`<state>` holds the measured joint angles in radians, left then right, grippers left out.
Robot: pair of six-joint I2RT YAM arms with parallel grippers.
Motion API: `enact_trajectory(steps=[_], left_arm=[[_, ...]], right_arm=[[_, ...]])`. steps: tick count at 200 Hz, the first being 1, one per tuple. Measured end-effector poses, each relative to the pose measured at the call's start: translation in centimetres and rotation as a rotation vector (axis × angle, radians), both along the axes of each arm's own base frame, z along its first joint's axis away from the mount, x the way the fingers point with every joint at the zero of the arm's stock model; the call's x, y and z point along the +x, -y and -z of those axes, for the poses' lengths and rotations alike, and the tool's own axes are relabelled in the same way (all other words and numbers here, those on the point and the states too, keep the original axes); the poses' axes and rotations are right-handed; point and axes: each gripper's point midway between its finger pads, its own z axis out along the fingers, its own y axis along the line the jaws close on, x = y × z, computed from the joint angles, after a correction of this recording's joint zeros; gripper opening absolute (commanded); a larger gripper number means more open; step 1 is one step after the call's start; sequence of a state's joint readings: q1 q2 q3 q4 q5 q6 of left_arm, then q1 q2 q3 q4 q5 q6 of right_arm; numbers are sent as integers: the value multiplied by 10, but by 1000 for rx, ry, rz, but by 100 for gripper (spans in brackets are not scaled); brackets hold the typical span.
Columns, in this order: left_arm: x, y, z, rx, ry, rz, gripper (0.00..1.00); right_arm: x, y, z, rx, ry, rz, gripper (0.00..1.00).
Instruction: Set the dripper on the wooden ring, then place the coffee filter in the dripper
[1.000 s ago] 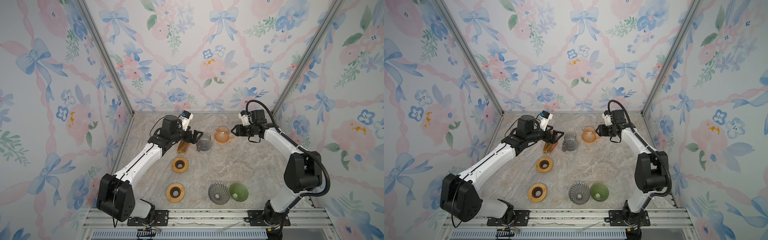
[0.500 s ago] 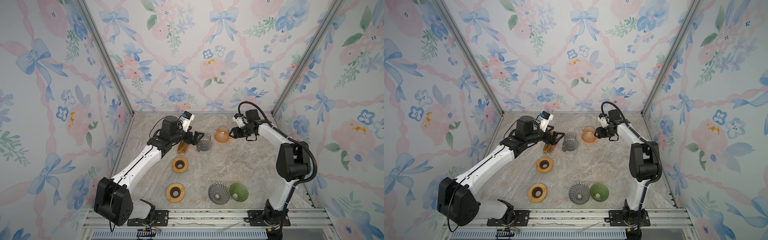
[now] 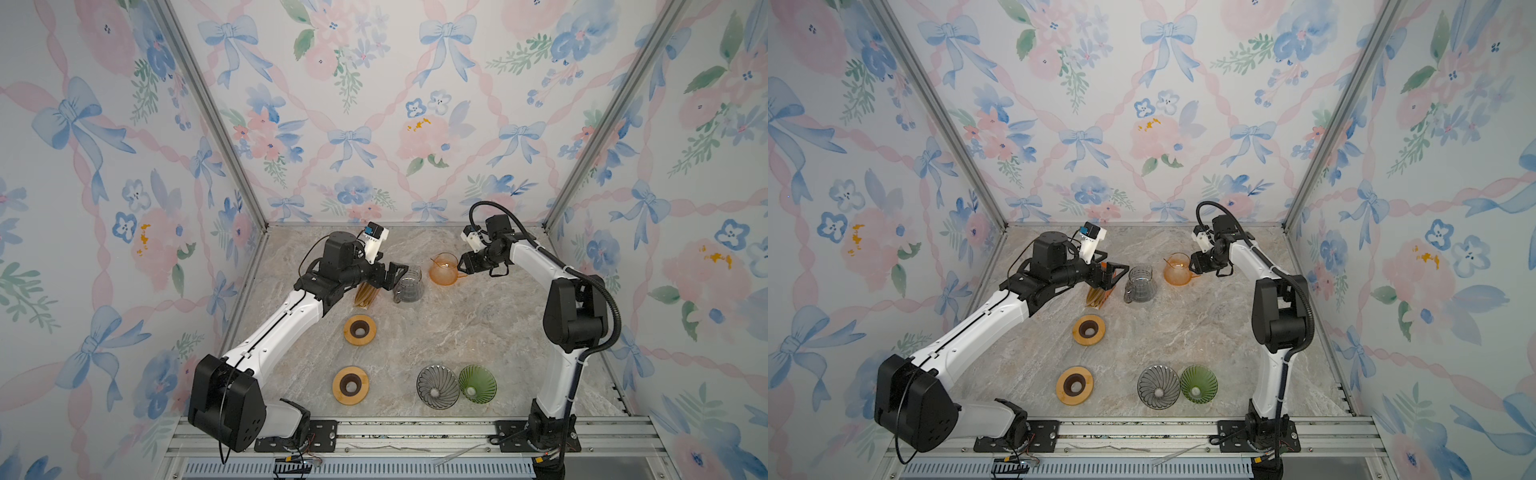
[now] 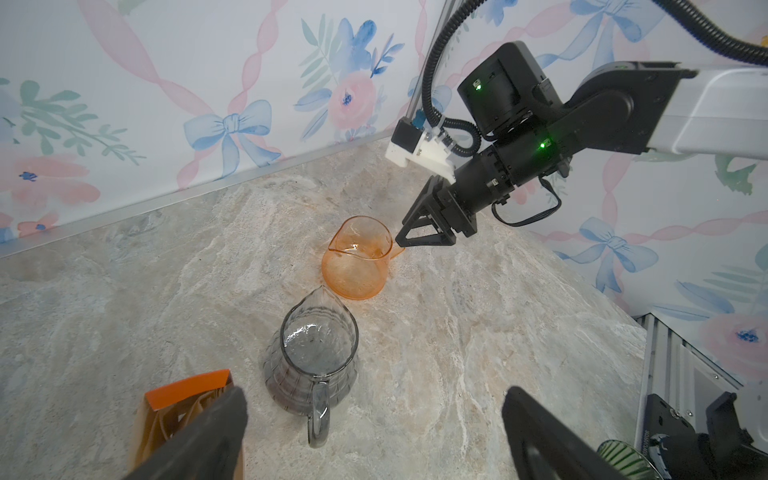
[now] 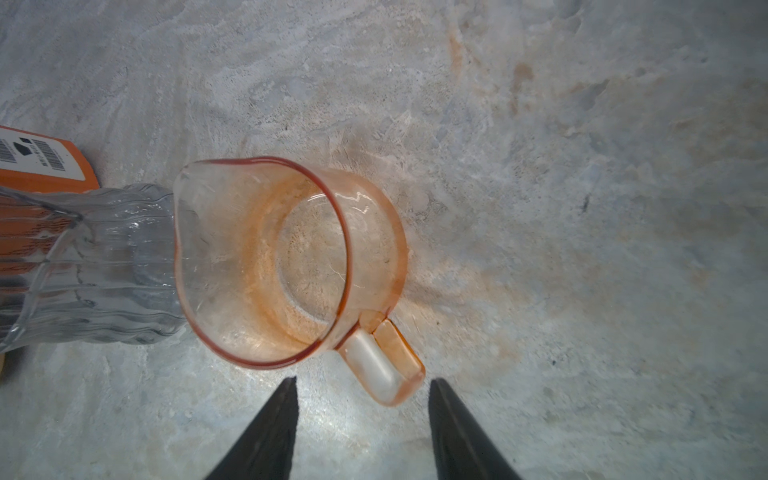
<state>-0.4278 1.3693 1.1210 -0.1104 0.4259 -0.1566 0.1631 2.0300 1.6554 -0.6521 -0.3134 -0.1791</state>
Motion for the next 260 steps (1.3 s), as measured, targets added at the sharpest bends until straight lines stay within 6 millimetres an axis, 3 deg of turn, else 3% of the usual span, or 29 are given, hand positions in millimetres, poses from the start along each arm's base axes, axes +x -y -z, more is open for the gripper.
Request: enact_trajectory(steps=[47,183,260], left_arm=[[0,0,0,1,0,-2,98],[0,0,0,1,0,-2,98],[0,0,0,1,0,-2,98]], right_arm=[[4,-5,8,-22,-19,-23,51],[-15,-31,35,-123,-41,-65,37],[-11,-31,33,-156,-2,-26,26]])
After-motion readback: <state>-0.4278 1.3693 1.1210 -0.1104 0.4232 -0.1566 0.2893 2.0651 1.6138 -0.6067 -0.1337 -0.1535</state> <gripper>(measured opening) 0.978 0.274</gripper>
